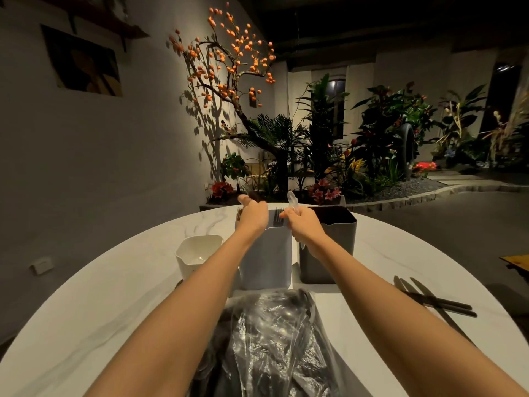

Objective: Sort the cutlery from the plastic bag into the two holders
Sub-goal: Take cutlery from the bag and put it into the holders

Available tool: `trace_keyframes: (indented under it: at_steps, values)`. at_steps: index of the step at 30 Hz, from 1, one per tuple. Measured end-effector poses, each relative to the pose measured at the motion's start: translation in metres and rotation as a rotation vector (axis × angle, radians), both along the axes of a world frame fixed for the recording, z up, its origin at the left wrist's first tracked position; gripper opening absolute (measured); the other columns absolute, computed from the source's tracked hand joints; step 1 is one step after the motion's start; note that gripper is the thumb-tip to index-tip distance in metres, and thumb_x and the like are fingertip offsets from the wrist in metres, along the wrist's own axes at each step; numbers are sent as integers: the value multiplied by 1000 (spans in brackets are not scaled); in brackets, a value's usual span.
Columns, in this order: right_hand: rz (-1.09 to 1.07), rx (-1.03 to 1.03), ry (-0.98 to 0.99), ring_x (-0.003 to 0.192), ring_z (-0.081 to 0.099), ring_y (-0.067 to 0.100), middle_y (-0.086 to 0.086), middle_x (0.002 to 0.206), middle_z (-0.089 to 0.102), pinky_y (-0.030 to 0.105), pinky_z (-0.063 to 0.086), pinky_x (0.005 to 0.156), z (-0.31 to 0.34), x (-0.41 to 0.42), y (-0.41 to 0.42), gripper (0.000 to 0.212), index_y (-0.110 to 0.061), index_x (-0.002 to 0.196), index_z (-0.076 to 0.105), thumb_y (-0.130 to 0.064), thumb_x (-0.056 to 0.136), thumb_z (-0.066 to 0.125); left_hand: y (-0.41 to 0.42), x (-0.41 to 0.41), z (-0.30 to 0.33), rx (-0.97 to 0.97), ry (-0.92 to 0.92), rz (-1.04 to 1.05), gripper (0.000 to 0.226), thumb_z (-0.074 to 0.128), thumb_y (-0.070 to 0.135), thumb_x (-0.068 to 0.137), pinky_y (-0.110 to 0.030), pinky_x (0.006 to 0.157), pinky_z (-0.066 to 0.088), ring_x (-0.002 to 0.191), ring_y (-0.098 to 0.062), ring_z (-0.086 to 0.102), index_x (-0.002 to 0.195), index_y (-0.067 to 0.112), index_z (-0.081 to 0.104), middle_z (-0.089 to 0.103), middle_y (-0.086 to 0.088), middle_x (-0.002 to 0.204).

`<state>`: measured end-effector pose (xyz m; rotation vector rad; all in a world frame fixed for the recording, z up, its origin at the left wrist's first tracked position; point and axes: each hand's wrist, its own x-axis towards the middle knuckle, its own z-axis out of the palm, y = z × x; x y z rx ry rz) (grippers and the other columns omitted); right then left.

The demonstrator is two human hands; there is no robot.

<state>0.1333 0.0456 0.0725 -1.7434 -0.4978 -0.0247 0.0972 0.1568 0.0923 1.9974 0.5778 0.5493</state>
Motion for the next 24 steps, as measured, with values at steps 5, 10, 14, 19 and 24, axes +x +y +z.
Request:
trace_keyframes:
  at_steps: [5,10,14,19,24]
  values:
    - [133,17,-4,52,36,9,0,61,44,19,30,44,-2,-3,-5,29,-16,84,62,-20,102,40,-2,-3,-4,100,-48,-110,45,53,21,90,-45,104,41,122,-28,44,132,15,37,50,-5,120]
    - [441,109,140,48,32,5,-4,58,42,16,28,45,4,-14,-14,31,-15,88,59,-30,104,37,-11,-18,6,69,-301,-278,29,44,22,101,-26,89,43,102,-12,53,122,7,57,60,-4,113]
    - [559,163,268,49,32,6,-1,62,44,18,27,48,7,-22,-12,34,-13,77,49,-26,105,34,-17,-27,8,-33,-185,-384,33,38,31,103,-21,68,44,69,-9,52,97,9,62,58,-2,77]
    - [675,208,361,57,37,9,0,62,45,18,33,49,8,-32,-16,30,-10,81,50,-17,105,34,-11,-42,6,-197,-93,-455,38,39,33,103,-17,57,47,50,-7,48,82,11,62,53,2,56]
    - [716,163,402,60,45,9,3,69,52,21,39,57,6,-44,-11,25,-9,90,52,-18,105,34,-2,-57,2,-220,-137,-454,32,47,28,101,-15,47,43,47,-7,46,86,6,63,54,-2,63]
